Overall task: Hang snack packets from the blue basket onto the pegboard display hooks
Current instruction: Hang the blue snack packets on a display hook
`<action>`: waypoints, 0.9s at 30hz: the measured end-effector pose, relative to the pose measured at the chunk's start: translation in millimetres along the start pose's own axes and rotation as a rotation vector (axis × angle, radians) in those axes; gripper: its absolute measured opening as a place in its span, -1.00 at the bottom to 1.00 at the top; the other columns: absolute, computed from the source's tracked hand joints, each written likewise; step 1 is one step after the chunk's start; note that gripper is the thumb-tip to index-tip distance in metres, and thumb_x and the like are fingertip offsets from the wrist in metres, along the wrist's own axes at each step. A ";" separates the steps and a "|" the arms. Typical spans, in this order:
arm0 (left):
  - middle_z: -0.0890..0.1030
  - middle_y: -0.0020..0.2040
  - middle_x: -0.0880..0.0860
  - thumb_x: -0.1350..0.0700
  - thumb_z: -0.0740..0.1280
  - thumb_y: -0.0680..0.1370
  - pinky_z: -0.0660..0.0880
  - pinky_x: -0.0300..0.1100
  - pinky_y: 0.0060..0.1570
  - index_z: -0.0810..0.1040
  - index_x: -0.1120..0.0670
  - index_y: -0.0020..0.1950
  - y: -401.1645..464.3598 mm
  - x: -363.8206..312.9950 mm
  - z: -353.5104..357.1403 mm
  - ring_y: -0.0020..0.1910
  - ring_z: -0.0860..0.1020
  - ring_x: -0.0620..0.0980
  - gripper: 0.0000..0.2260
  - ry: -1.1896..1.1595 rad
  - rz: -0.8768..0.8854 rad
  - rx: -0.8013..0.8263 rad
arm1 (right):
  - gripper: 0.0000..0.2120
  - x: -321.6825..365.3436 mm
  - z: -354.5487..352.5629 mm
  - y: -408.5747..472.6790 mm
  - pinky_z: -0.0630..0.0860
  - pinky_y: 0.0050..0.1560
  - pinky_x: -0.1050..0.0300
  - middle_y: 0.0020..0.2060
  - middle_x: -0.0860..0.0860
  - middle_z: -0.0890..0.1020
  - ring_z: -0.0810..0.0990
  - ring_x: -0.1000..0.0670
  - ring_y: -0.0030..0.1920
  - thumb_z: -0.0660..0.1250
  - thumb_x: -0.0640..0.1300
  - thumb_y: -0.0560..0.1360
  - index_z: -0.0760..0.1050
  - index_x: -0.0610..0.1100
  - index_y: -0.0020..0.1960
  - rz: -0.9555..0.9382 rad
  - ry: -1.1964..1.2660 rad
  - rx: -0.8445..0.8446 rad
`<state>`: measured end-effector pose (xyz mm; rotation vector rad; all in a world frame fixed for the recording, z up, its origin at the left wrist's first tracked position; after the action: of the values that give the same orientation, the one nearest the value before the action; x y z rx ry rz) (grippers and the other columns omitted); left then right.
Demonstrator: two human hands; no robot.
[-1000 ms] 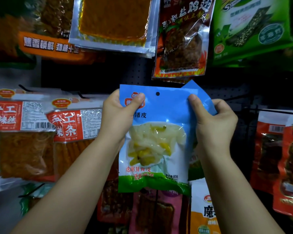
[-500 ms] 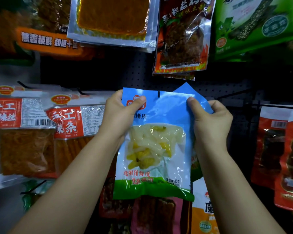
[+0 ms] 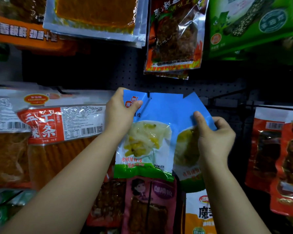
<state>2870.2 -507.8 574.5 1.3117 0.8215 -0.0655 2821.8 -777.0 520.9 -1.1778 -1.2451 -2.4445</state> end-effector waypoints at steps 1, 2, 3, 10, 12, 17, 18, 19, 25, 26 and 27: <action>0.52 -0.27 -0.16 0.10 0.44 0.45 0.50 -0.15 -0.24 0.43 0.03 -0.09 2.2 3.4 4.5 -0.28 0.51 -0.18 -0.81 0.013 0.000 -0.007 | -0.66 -1.2 -5.9 2.6 0.38 -0.41 0.16 -0.51 0.10 0.49 0.42 0.13 -0.49 0.46 0.07 0.41 0.42 -0.08 -0.37 -0.019 -0.011 -0.018; 0.52 -0.26 -0.13 0.11 0.44 0.45 0.49 -0.13 -0.24 0.43 0.04 -0.09 4.6 7.0 9.5 -0.27 0.52 -0.12 -0.81 0.018 -0.004 -0.009 | -0.66 -2.1 -11.3 5.1 0.39 -0.41 0.17 -0.50 0.10 0.49 0.42 0.14 -0.49 0.46 0.07 0.41 0.42 -0.08 -0.36 -0.039 -0.024 -0.035; 0.54 -0.24 -0.09 0.12 0.44 0.45 0.48 -0.12 -0.23 0.43 0.05 -0.09 7.4 10.5 15.0 -0.24 0.54 -0.06 -0.81 0.020 -0.010 -0.009 | -0.66 -3.1 -15.9 7.8 0.39 -0.42 0.19 -0.51 0.09 0.49 0.42 0.16 -0.50 0.46 0.08 0.41 0.43 -0.09 -0.36 -0.056 -0.038 -0.049; 0.62 -0.06 0.07 0.13 0.45 0.46 0.52 -0.11 -0.13 0.51 0.16 0.05 28.6 39.2 46.2 -0.10 0.57 0.05 -0.76 0.049 -0.082 -0.029 | -0.68 -19.9 -29.6 24.9 0.37 -0.45 0.26 -0.55 0.16 0.53 0.46 0.26 -0.53 0.46 0.08 0.40 0.43 -0.06 -0.37 -0.060 -0.111 -0.080; 0.62 -0.01 0.09 0.14 0.45 0.46 0.45 -0.21 -0.19 0.51 0.16 0.09 31.4 45.0 53.4 -0.10 0.54 -0.01 -0.74 0.033 -0.092 -0.037 | -0.68 -24.5 -33.4 28.5 0.38 -0.45 0.24 -0.52 0.12 0.52 0.47 0.26 -0.52 0.46 0.09 0.40 0.44 -0.07 -0.35 -0.050 -0.110 -0.092; 0.60 -0.02 0.05 0.13 0.43 0.47 0.37 -0.24 -0.19 0.49 0.16 0.11 33.9 52.5 63.0 -0.14 0.48 -0.06 -0.74 0.046 -0.099 -0.050 | -0.66 -32.6 -43.3 36.4 0.39 -0.52 0.30 -0.49 0.10 0.52 0.46 0.22 -0.53 0.45 0.09 0.40 0.46 -0.13 -0.32 -0.039 -0.114 -0.095; 0.59 -0.03 0.05 0.13 0.43 0.48 0.37 -0.25 -0.19 0.49 0.15 0.11 34.4 52.6 63.9 -0.15 0.49 -0.06 -0.74 0.051 -0.094 -0.050 | -0.66 -34.2 -45.8 37.4 0.39 -0.49 0.24 -0.50 0.08 0.50 0.45 0.18 -0.53 0.45 0.08 0.40 0.44 -0.14 -0.32 -0.032 -0.121 -0.095; 0.59 -0.04 0.05 0.13 0.43 0.48 0.37 -0.25 -0.19 0.49 0.15 0.11 35.2 52.6 64.4 -0.15 0.49 -0.05 -0.75 0.057 -0.094 -0.050 | -0.66 -35.1 -48.3 38.6 0.38 -0.44 0.21 -0.49 0.05 0.49 0.44 0.13 -0.50 0.45 0.06 0.40 0.43 -0.14 -0.34 -0.028 -0.124 -0.094; 0.55 -0.03 0.02 0.18 0.42 0.48 0.41 -0.25 -0.18 0.46 0.18 0.15 29.8 54.0 60.0 -0.07 0.52 -0.02 -0.71 -0.012 -0.123 -0.018 | -0.69 -30.4 -44.8 35.3 0.35 -0.49 0.26 -0.53 0.09 0.47 0.40 0.13 -0.53 0.46 0.02 0.40 0.42 -0.09 -0.35 0.036 -0.026 -0.044; 0.52 -0.02 0.00 0.19 0.41 0.48 0.41 -0.33 -0.20 0.44 0.18 0.19 26.4 53.5 58.2 -0.05 0.52 -0.03 -0.68 -0.035 -0.125 -0.005 | -0.68 -28.4 -39.9 32.9 0.35 -0.51 0.27 -0.55 0.12 0.46 0.41 0.13 -0.53 0.46 0.02 0.41 0.40 -0.07 -0.36 0.046 0.002 -0.032; 0.49 0.01 -0.02 0.19 0.41 0.49 0.41 -0.40 -0.20 0.40 0.17 0.25 22.6 52.0 55.8 -0.02 0.50 -0.06 -0.63 -0.050 -0.122 0.008 | -0.68 -26.4 -34.2 30.1 0.35 -0.51 0.27 -0.56 0.13 0.46 0.41 0.12 -0.52 0.47 0.02 0.41 0.39 -0.06 -0.37 0.049 0.017 -0.020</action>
<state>2946.3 -528.9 565.1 1.2618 0.8584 -0.1981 2833.7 -826.9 509.0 -1.1756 -1.1758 -2.4317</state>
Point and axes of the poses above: each hand's wrist, its own y-axis towards the middle knuckle, its own z-axis out of the palm, x = y × z, the point moved 8 cm from there along y, towards the middle knuckle
